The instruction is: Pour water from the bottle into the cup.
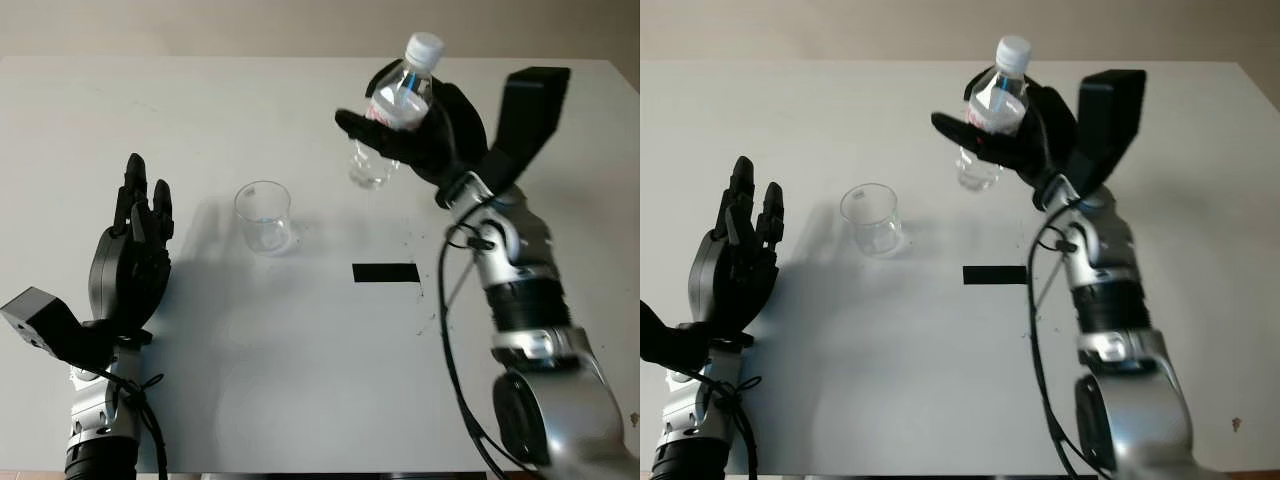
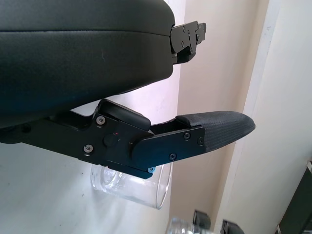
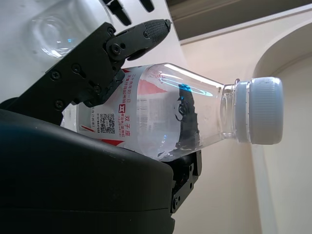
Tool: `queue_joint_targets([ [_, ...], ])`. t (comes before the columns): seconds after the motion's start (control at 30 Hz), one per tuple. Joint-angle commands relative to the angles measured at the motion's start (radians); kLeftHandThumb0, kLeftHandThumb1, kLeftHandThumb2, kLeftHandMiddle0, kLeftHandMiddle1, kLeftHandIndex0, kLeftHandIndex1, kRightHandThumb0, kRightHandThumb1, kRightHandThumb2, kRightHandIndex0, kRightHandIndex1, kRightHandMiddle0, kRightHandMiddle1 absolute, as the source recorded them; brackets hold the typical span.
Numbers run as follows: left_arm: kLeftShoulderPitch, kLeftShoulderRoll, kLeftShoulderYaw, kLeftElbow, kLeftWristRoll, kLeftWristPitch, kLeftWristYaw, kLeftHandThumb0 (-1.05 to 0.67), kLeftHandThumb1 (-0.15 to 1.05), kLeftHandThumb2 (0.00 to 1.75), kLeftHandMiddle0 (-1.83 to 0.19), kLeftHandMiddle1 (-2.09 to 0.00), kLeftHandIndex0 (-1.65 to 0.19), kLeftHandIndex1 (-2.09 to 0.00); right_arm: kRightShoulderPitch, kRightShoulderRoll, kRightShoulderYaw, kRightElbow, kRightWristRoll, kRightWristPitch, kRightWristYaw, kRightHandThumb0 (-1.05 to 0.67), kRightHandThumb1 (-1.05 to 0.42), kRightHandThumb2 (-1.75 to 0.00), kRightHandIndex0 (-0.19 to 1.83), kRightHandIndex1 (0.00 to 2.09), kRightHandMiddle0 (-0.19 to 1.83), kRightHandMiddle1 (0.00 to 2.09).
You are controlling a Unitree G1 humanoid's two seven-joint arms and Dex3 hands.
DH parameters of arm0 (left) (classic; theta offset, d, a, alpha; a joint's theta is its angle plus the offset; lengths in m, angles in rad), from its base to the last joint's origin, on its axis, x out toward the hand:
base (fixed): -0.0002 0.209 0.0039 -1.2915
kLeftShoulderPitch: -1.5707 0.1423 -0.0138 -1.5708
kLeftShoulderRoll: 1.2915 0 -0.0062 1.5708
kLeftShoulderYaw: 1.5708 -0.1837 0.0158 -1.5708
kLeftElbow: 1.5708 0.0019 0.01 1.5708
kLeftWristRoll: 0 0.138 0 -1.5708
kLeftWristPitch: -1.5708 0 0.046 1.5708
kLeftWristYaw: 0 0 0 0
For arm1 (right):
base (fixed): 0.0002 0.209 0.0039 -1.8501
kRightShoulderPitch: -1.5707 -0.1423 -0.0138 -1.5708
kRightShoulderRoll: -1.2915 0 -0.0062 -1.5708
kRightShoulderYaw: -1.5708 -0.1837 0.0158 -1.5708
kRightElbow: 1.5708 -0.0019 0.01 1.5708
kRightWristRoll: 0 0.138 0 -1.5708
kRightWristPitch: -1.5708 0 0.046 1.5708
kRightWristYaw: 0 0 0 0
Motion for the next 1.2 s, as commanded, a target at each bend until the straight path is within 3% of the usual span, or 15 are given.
queue_joint_targets([
  [0.0,0.052,-0.021,-0.010,0.031,0.007,0.009,0.003,-0.81,1.05,0.64,0.19,0.00,0.19,0.00,0.033,-0.012,-0.008,-0.081,-0.002,0.050,-0.007,-0.18,-1.05,-0.37,1.54,2.09,1.02,2.09],
  [0.1,0.055,-0.022,-0.010,0.026,0.002,0.014,0.000,-0.81,1.05,0.65,0.19,0.00,0.19,0.00,0.076,-0.015,-0.004,-0.136,-0.005,0.084,0.004,-0.16,-1.05,-0.42,1.68,2.09,1.05,2.09],
  [0.3,0.065,-0.023,-0.007,0.015,0.001,0.019,0.005,-0.81,1.05,0.65,0.19,0.00,0.19,0.00,0.172,-0.018,0.023,-0.214,-0.049,0.084,0.019,-0.18,-1.05,-0.42,1.71,2.09,1.15,2.09],
  [0.53,0.070,-0.025,-0.012,0.007,0.004,0.021,0.012,-0.81,1.05,0.66,0.19,0.00,0.19,0.00,0.281,0.007,0.057,-0.220,-0.133,0.002,0.021,-0.19,-1.05,-0.40,1.57,2.09,1.21,2.09],
  [0.8,0.077,-0.019,-0.008,-0.001,-0.003,0.025,0.008,-0.80,1.05,0.67,0.19,0.00,0.19,0.00,0.315,0.073,0.066,-0.165,-0.162,-0.030,-0.006,-0.21,-1.05,-0.41,1.62,2.09,1.29,2.09],
  [1.17,0.071,-0.016,-0.006,0.008,0.001,0.025,0.009,-0.81,1.05,0.65,0.19,-0.01,0.19,0.00,0.327,0.093,0.061,-0.162,-0.168,-0.042,-0.020,-0.19,-1.05,-0.42,1.68,2.09,1.41,2.09],
])
